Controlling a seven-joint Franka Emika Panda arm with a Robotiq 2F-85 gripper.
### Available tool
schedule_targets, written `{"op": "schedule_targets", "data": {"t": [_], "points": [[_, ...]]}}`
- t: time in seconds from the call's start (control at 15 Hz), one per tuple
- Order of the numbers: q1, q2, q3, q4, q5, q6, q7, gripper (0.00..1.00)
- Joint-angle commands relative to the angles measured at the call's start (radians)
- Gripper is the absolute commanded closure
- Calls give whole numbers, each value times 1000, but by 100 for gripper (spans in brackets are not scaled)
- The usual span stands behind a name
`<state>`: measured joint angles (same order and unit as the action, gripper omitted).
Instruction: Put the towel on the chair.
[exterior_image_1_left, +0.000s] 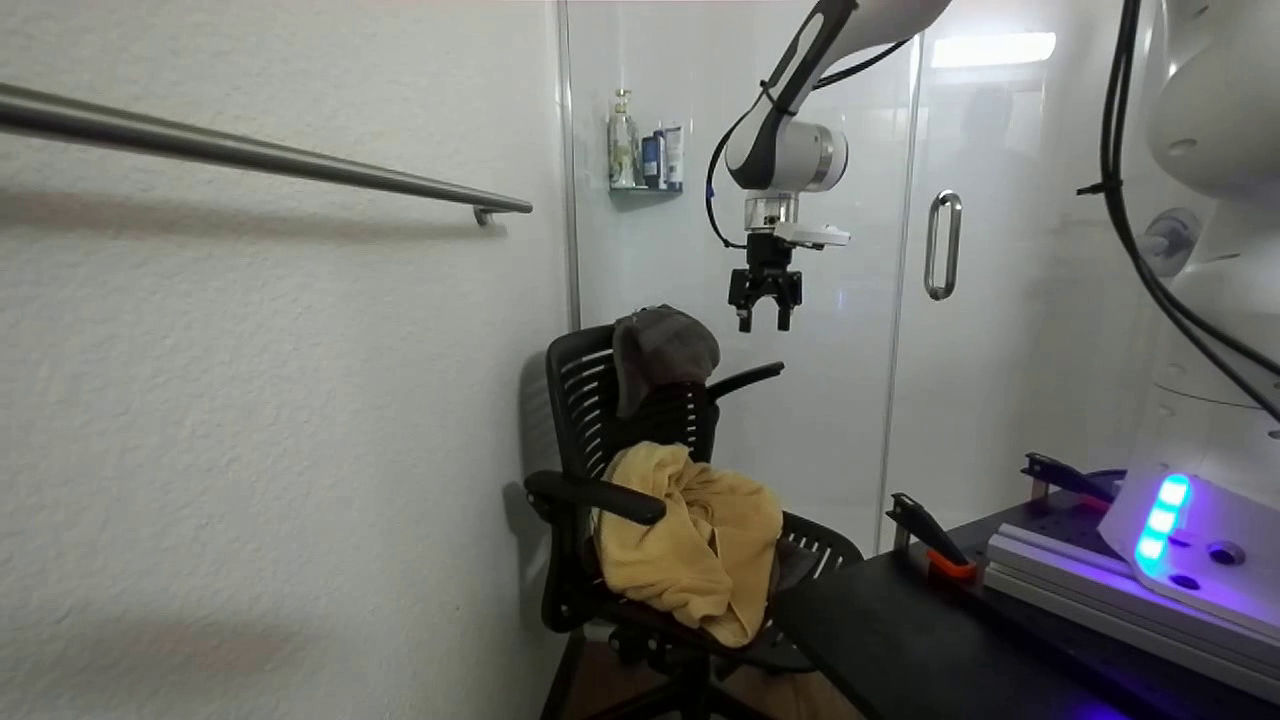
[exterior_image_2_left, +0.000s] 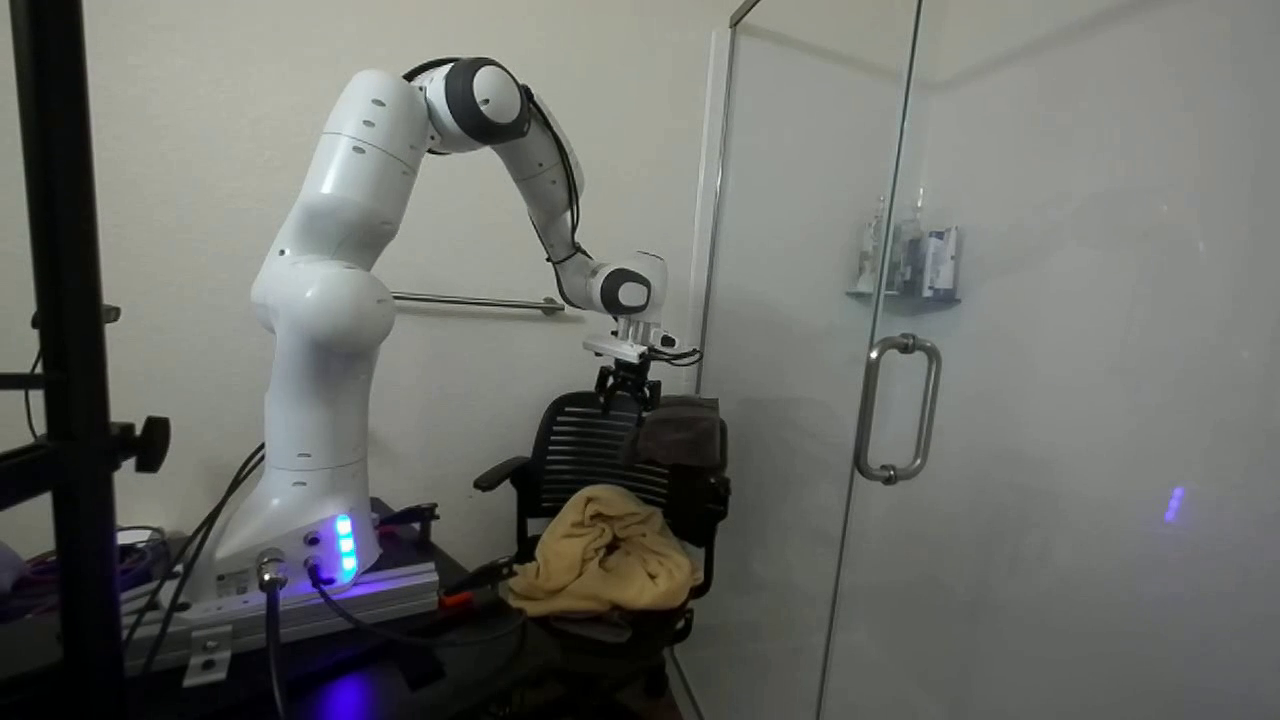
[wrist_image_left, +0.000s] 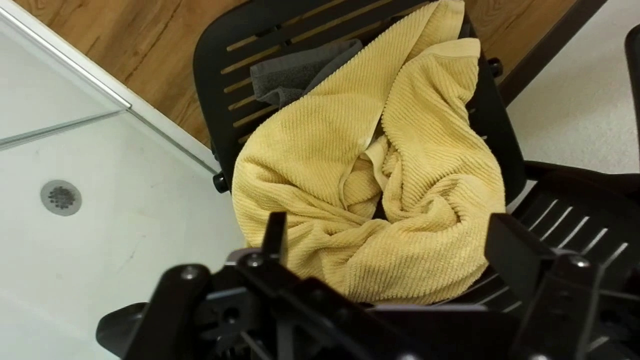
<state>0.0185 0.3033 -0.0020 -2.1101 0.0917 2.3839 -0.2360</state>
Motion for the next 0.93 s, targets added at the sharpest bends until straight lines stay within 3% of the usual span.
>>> {"op": "schedule_targets", "data": {"t": [0.0, 0.27, 0.53, 0.6, 0.73, 0.8, 0.87], "points": [[62, 106, -20, 48, -181, 155, 180, 0], [224, 242, -131, 171, -501, 265, 494, 0], [375, 390, -254, 341, -713, 205, 660, 0], [382, 421, -258, 378, -736, 179, 652, 0], [332, 460, -189, 424, -693, 132, 554, 0], [356, 409, -212, 356, -710, 172, 625, 0], [354, 434, -204, 381, -707, 158, 607, 0]]}}
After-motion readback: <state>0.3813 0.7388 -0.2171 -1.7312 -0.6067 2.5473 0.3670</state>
